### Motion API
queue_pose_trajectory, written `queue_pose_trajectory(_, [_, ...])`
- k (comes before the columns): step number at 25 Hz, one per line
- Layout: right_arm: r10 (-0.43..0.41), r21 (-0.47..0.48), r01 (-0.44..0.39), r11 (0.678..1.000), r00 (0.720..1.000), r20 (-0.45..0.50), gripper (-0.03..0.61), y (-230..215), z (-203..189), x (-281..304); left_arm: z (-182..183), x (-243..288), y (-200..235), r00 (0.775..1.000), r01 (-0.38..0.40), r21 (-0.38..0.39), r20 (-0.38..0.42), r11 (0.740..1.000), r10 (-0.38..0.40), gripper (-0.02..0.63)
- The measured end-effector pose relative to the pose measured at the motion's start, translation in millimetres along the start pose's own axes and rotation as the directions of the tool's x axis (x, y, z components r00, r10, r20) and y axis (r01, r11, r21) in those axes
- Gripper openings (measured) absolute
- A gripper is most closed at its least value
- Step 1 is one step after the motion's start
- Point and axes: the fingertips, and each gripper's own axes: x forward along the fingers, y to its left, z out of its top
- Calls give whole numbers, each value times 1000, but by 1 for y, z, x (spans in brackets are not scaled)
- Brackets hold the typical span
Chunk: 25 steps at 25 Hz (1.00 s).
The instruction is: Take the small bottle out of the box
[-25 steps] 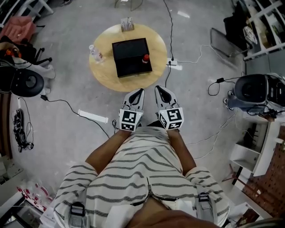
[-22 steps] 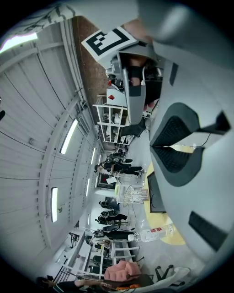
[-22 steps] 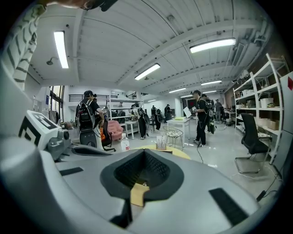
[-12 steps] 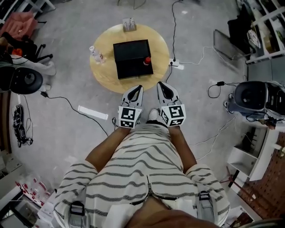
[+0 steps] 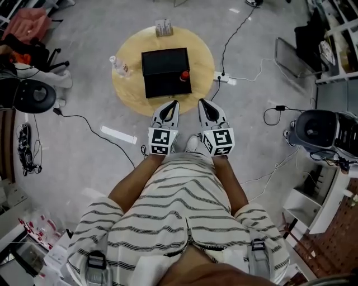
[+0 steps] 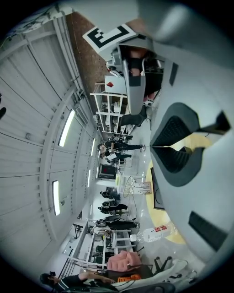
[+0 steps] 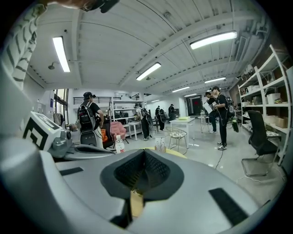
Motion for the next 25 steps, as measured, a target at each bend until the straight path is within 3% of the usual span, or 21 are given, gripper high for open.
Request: queue_pose_trajectory(25, [51, 35, -49, 998, 997, -65, 18, -20, -26, 21, -24, 80, 19, 993, -71, 19, -92, 997, 73, 23])
